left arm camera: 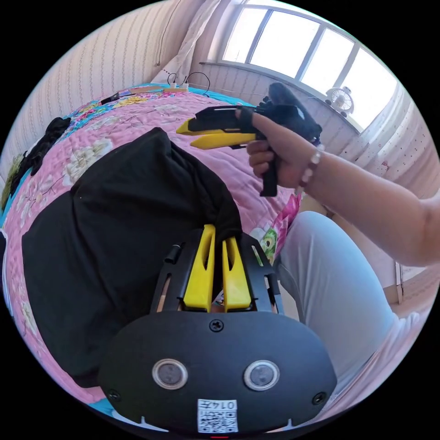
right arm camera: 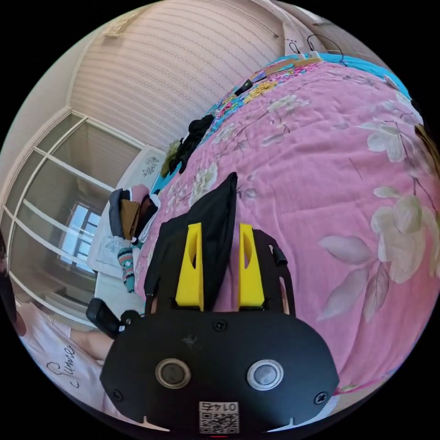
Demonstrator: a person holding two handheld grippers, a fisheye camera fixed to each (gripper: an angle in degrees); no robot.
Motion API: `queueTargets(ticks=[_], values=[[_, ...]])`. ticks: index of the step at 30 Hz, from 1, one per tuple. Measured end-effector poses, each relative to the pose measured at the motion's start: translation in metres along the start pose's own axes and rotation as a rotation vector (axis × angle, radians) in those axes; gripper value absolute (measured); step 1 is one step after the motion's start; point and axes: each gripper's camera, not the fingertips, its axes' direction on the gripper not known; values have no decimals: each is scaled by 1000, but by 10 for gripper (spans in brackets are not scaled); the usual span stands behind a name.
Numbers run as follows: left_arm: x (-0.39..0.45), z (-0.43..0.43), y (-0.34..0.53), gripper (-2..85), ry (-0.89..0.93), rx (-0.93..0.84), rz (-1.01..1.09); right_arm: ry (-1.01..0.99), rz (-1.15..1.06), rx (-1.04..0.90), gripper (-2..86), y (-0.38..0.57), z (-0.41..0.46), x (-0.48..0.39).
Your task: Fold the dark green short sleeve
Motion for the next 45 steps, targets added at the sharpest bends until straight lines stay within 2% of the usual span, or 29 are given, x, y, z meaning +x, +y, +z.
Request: queueTargets(ticks=[4,12,17,21,26,33,38,45], values=[[-8,-4,11,-9,12,17,-4,-173,166,52,106,-32,32,36],[-38,-45,49,-9,35,133,-101,-125,79,-30,21,-67,44,4],[-72,-97,91,-9,5,246,-229,-112,-124,-87,9,-84,55,-74],[-101,-130,124,-9,-4,324,-341,-111,-196,-161,7,-97,92,-131],[-146,-162,182,-9,-72,383,-535,-31,-267,-316,7,-102,189,-209],[-195,-193,243,-9,-138,432,-708,32,-269,-481,9,-92,299,-264],[-224,-198,272,-8,-36,407,-769,45,-328,-519,15,-87,333,-297],[-235,-212,291,-3,5,383,-847,44,-405,-568,52,-83,348,-326]])
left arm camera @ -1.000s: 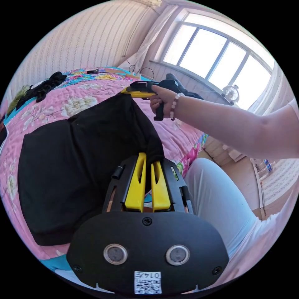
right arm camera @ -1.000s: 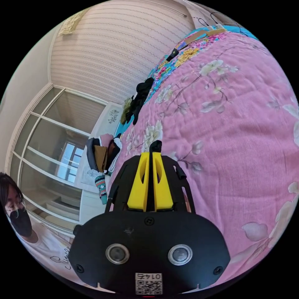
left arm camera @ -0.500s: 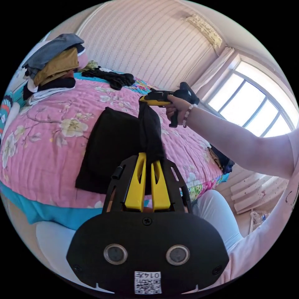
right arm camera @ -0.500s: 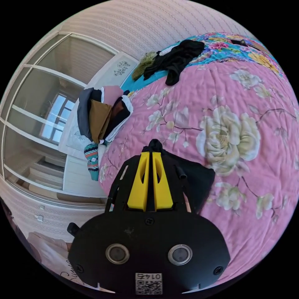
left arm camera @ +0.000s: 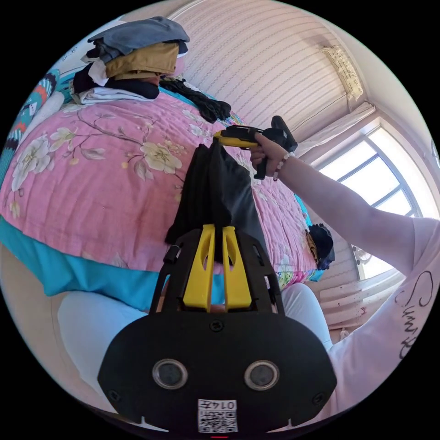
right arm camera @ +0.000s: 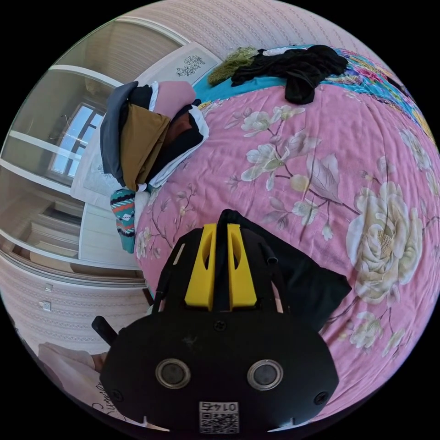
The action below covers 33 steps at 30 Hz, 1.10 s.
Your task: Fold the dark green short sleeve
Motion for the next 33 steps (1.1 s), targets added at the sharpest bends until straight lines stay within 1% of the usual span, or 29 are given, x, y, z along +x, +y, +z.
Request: queueTargets(ticks=[1,3,6,9,11,12,13,15,17,19,20,22,24,26,27,30,32,33], values=[[-3,-5,0,-4,-2,1,-25,-30,-26,0,74,-2,-1,-6],[-5,-13,0,-6,1,4,-37,-45,-80,8,81,-4,-7,-19],[-4,-22,-1,-9,-37,-22,-50,22,-146,25,78,-3,-18,-36],[1,-29,-4,-7,-120,-20,-27,126,-177,-1,76,0,-19,-43],[6,-29,-8,-1,-213,8,14,219,-213,-32,79,5,-11,-49],[7,-28,-10,4,-223,14,22,241,-224,-39,80,6,-9,-51],[8,-22,-14,14,-215,18,38,282,-247,-51,84,7,-3,-54],[10,-8,-20,64,-210,9,55,315,-278,-71,95,9,7,-56],[15,17,-26,101,-214,-45,59,344,-307,-99,117,10,20,-55],[17,34,-29,116,-186,-84,45,379,-323,-130,131,12,30,-53],[18,43,-29,117,-180,-97,33,399,-332,-177,131,15,38,-51],[19,50,-29,106,-192,-80,8,390,-348,-233,122,22,47,-48],[21,55,-28,78,-166,-68,4,375,-376,-227,99,31,44,-50],[26,60,-28,43,-121,-67,-16,319,-399,-247,50,45,36,-50],[28,60,-28,40,-123,-68,-8,308,-401,-244,44,50,32,-50],[46,52,-29,23,-103,-42,30,257,-422,-145,23,82,-8,-48],[67,40,-29,14,-48,-7,91,149,-408,18,17,122,-68,-42],[73,36,-30,12,-33,-1,111,121,-400,65,16,134,-85,-41]])
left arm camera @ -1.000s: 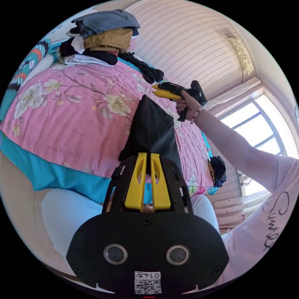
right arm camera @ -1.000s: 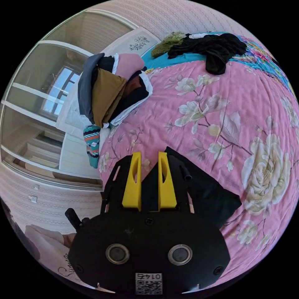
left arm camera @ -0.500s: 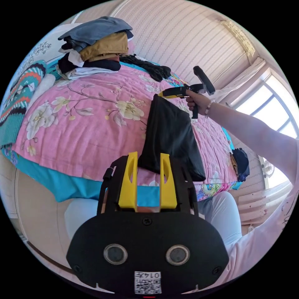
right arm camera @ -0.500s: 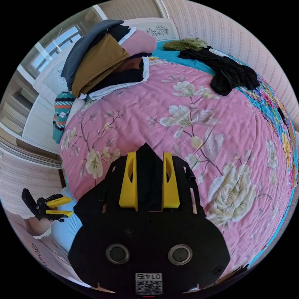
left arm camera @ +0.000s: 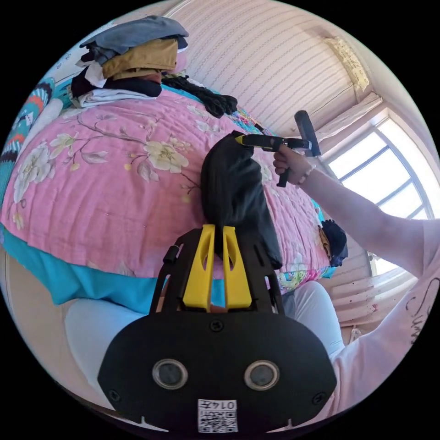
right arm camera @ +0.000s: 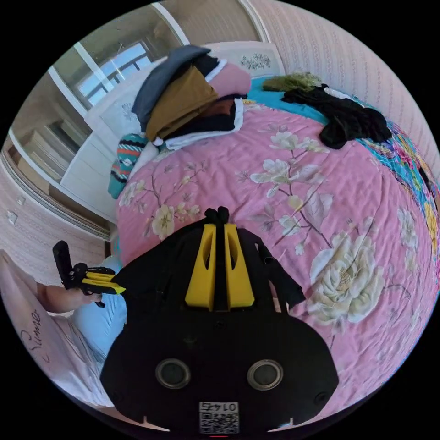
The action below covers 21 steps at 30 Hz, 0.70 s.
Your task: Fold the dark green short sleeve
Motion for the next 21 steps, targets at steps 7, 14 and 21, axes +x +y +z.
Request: queueTargets(ticks=[7,14,21], values=[[112,-28,-12,2,146,53,336,1,164,473,11,198,-213,-25],[259,5,-12,4,371,-95,687,234,372,723,13,421,-358,-83],[399,95,-18,8,699,-298,842,536,563,811,15,571,-469,-126]])
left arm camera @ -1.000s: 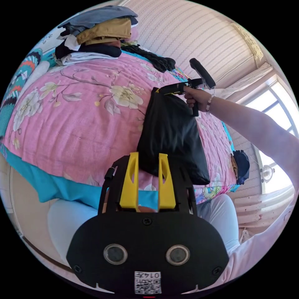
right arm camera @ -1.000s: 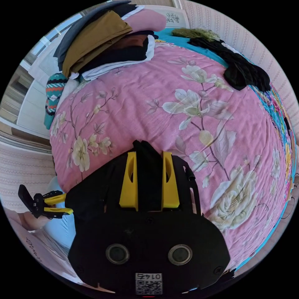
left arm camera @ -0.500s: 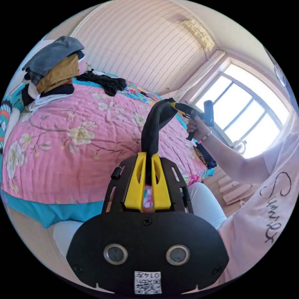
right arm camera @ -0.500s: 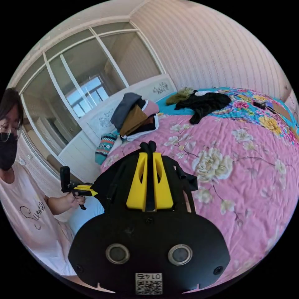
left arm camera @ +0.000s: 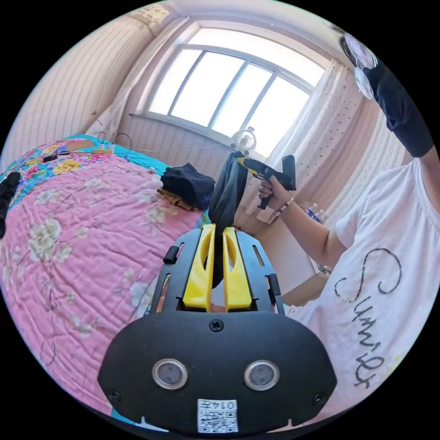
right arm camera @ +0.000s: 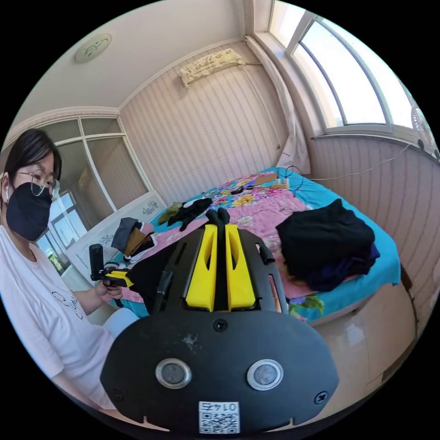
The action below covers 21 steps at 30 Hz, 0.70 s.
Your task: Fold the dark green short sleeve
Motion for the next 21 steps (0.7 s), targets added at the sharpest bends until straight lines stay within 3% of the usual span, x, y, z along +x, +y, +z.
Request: queueTargets(ticks=[3,6,9,11,14,21], values=[[-7,53,-62,10,92,-15,66,91,34,26,17,-24,-47,41],[-26,98,-121,16,75,41,133,227,-16,23,23,-72,-50,73],[-75,147,-173,26,-12,26,-7,258,9,-53,33,-131,-6,133],[-109,184,-198,38,-177,-28,-34,340,93,-130,49,-156,49,188],[-151,213,-204,48,-264,-156,-151,457,178,-206,55,-145,96,220],[-158,175,-166,61,-314,-163,-114,400,112,-211,65,-71,101,196]])
